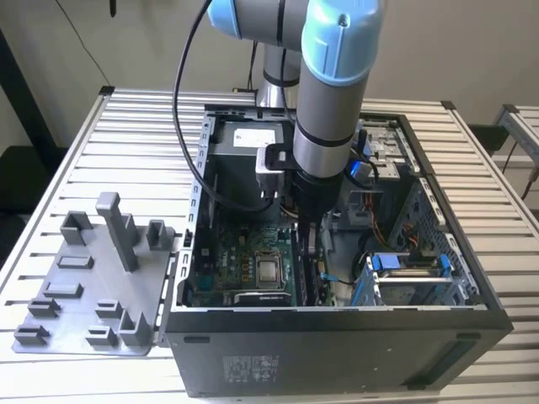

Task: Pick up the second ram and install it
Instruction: 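Press down the second ram until it locks into place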

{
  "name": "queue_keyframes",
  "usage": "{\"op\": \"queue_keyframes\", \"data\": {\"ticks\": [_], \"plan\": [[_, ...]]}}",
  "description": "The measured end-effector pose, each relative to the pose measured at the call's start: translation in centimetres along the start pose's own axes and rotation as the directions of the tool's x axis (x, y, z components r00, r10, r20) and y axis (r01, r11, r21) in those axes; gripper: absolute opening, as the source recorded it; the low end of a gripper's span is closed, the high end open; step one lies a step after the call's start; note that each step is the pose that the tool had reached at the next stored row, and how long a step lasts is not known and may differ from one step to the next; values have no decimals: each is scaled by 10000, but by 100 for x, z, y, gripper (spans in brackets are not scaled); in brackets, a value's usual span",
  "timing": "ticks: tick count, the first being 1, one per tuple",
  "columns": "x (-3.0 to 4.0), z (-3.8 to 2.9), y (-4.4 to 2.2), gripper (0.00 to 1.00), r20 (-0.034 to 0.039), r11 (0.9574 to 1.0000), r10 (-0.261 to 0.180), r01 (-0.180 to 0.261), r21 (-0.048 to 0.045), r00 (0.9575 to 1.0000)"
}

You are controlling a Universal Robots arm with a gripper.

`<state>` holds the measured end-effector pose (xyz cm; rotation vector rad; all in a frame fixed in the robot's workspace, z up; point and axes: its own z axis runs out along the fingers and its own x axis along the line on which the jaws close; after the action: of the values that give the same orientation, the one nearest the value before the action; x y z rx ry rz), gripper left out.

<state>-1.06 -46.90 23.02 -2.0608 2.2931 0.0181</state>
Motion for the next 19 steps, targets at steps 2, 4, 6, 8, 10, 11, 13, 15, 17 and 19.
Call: {"op": "queue_keyframes", "data": {"ticks": [2,4,6,8,10,11,13,15,17,19], "plan": [[0,-1,0,11,-1,10000,-4,4,-1,10000],[1,2,0,11,0,10000,-7,7,-1,10000],[2,25,1,11,1,10000,-19,19,0,10000],[4,60,3,11,-4,10000,-26,26,0,10000],[7,91,4,11,-17,10000,-32,32,-3,10000],[9,111,5,11,-16,10000,-35,35,-3,10000],[9,139,7,11,-20,10000,-43,43,-4,10000],[3,113,6,11,-34,10000,-43,43,-5,10000],[-2,63,5,11,35,10000,-41,41,10,10000],[-1,-31,3,11,3,10000,-42,42,6,10000]]}}
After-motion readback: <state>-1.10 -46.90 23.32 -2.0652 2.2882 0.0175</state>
